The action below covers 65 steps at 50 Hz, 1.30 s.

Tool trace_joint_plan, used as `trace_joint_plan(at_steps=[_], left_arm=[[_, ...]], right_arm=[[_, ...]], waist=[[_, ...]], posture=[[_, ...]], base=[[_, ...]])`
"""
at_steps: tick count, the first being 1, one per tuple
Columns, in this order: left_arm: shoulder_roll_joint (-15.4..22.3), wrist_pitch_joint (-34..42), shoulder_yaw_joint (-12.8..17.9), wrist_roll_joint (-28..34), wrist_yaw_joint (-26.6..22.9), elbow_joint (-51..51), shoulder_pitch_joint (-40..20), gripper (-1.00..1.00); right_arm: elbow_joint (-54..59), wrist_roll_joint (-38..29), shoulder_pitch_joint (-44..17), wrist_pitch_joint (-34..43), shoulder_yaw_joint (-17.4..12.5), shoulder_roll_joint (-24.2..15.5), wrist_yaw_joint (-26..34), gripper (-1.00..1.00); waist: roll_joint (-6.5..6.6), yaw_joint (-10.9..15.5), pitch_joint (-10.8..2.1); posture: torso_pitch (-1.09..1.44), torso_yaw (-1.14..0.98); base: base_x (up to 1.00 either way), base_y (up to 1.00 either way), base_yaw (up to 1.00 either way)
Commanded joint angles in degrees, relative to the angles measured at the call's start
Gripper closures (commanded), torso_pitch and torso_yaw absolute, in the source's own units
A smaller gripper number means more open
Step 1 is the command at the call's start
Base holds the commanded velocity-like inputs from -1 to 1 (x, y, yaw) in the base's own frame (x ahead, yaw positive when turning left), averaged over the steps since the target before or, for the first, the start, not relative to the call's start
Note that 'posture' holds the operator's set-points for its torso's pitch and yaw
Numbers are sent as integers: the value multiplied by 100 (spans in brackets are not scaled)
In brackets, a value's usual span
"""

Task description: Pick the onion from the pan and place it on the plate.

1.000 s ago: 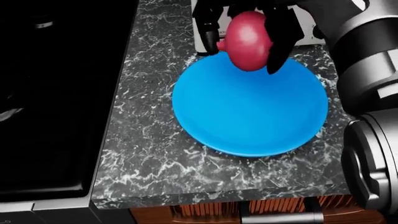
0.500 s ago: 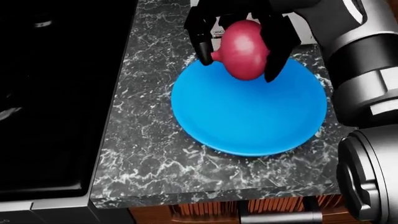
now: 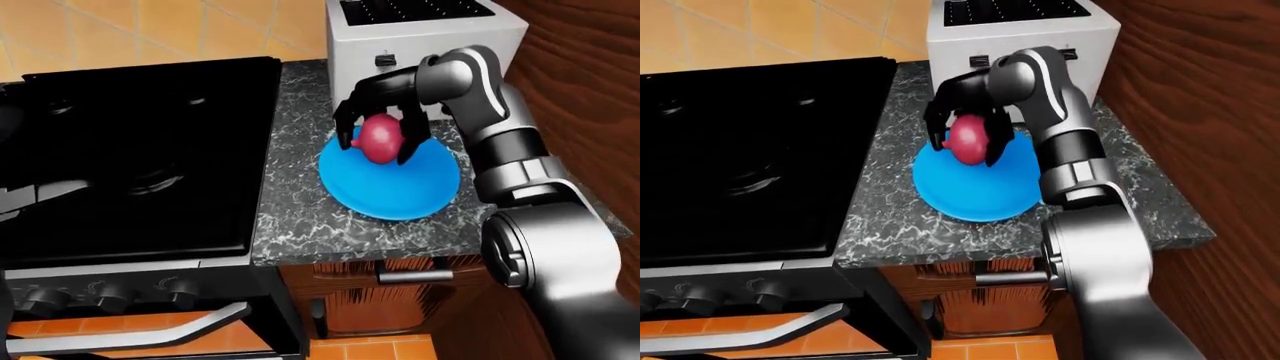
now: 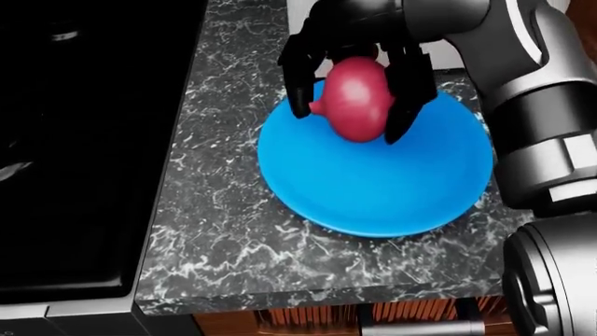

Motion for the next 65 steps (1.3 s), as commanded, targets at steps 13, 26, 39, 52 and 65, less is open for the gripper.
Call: trace_joint_plan(at_steps=[13, 26, 39, 52, 65], left_arm=[[122, -138, 101, -11, -8, -152, -83, -100], [132, -130, 99, -17, 6, -148, -100, -100], [176, -97, 111, -67, 47, -162, -122, -100], [172, -118, 96, -49, 38, -154, -118, -100], [170, -104, 89, -44, 38, -166, -129, -100]], right_arm=[[-618, 196, -70, 140, -116, -71, 312, -22], [-827, 224, -37, 266, -131, -112, 582, -79], [-854, 269, -262, 281, -153, -171, 766, -78], [-1551, 500, -320, 546, -200, -141, 1403, -97], [-3480, 1018, 289, 1504, -294, -62, 2286, -100]], waist=[[22, -5, -156], [20, -10, -160], [31, -16, -152], [30, -20, -134], [3, -11, -118]], posture=[[0, 0], [0, 0], [0, 0], [0, 0], [0, 0]], base=[[0, 0, 0], [0, 0, 0], [0, 0, 0], [0, 0, 0], [0, 0, 0]])
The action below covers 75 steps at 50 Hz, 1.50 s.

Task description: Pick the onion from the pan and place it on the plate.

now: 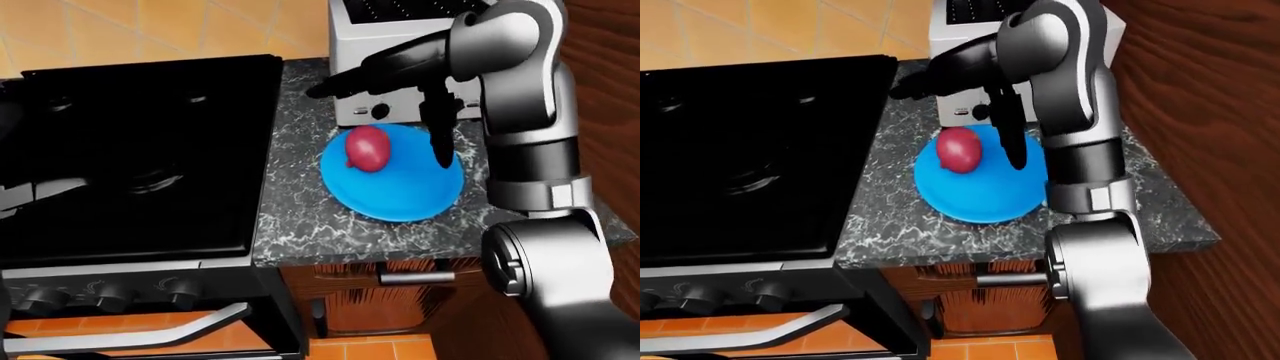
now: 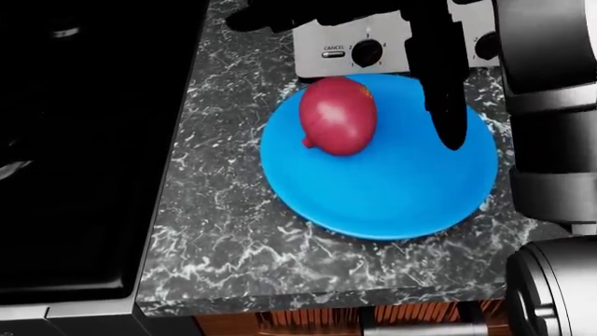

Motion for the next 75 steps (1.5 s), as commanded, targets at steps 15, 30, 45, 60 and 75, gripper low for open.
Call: trace_joint_plan(at_steps=[15, 30, 45, 60, 75], left_arm=[[147, -127, 56, -28, 47, -147, -132, -100], [128, -132, 75, -14, 23, -166, -105, -100], [136, -125, 81, -27, 28, -185, -103, -100], [142, -108, 75, -29, 34, -190, -116, -100], [158, -95, 67, -46, 59, -198, -132, -100]], right_arm=[[-2528, 626, 609, 1265, -106, 12, 805, -100], [-3573, 1034, 1026, 1932, -41, -467, 910, -100], [-4229, 1307, 1175, 2563, -427, -1018, 910, -100], [-4065, 1414, 1160, 2604, -816, -1460, 652, -100], [-3961, 1636, 1354, 2672, -1094, -2081, 302, -100]], waist=[[14, 1, -130], [1, 1, -127], [-28, 12, -111], [-52, 22, -119], [-84, 39, -120]], posture=[[0, 0], [0, 0], [0, 0], [0, 0], [0, 0]], base=[[0, 0, 0], [0, 0, 0], [0, 0, 0], [0, 0, 0], [0, 0, 0]])
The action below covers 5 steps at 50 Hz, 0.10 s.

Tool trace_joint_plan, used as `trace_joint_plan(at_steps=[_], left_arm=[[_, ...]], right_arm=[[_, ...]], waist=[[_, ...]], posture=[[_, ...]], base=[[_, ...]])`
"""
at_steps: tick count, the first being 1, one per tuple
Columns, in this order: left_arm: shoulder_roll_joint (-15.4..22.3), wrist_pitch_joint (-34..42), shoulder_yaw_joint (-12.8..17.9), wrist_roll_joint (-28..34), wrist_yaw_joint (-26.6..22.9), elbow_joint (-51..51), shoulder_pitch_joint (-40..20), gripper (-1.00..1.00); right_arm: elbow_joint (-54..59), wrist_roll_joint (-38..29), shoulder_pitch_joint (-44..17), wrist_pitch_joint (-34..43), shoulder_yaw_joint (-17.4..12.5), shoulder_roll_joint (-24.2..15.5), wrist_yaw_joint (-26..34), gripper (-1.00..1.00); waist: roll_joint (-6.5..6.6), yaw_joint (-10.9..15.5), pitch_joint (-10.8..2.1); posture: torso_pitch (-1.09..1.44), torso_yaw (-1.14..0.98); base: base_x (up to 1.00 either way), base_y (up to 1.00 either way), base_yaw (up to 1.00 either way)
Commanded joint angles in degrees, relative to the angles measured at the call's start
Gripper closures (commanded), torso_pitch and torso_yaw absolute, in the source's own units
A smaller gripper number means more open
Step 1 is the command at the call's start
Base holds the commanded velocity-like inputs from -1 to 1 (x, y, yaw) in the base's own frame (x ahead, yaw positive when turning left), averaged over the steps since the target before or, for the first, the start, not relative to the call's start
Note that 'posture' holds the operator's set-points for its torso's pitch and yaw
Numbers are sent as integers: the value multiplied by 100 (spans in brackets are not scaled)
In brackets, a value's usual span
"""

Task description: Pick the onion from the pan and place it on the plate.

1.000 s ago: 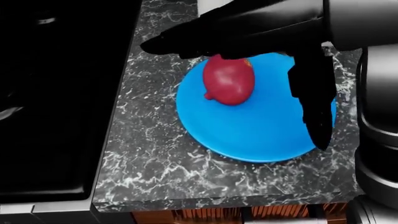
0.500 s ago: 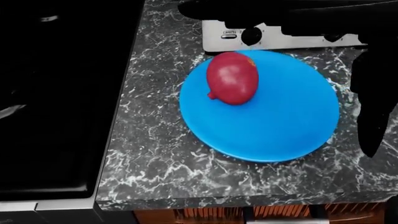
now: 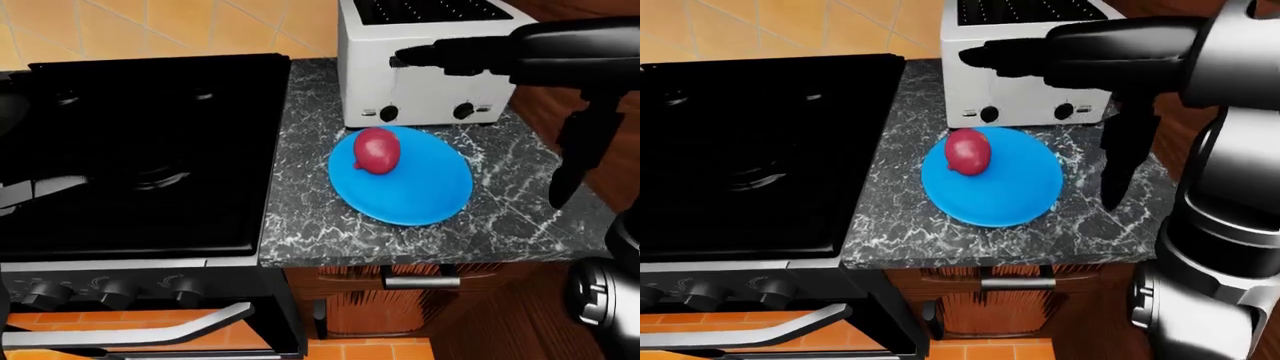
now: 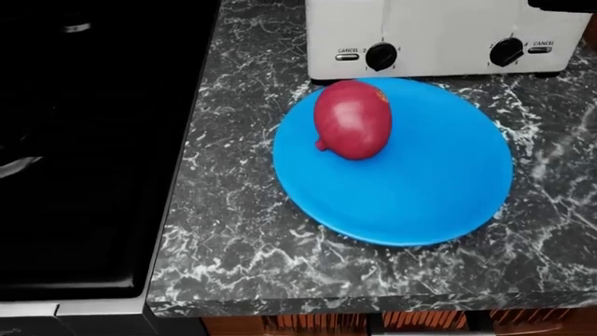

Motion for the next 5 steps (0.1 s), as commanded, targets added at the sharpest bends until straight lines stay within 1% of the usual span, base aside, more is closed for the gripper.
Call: trace_joint_plan(at_steps=[1, 5], left_arm=[[111, -151, 87, 2, -12, -136, -84, -100], [104, -150, 78, 13, -15, -142, -80, -100]], right_arm=[[-59, 47, -100, -29, -137, -128, -187, -100], [-93, 136, 51, 18, -255, -293, -300, -100]], waist=[[4, 3, -124], [-11, 9, -123]], posture=[[0, 0], [0, 0]], base=[[0, 0, 0], [0, 0, 0]])
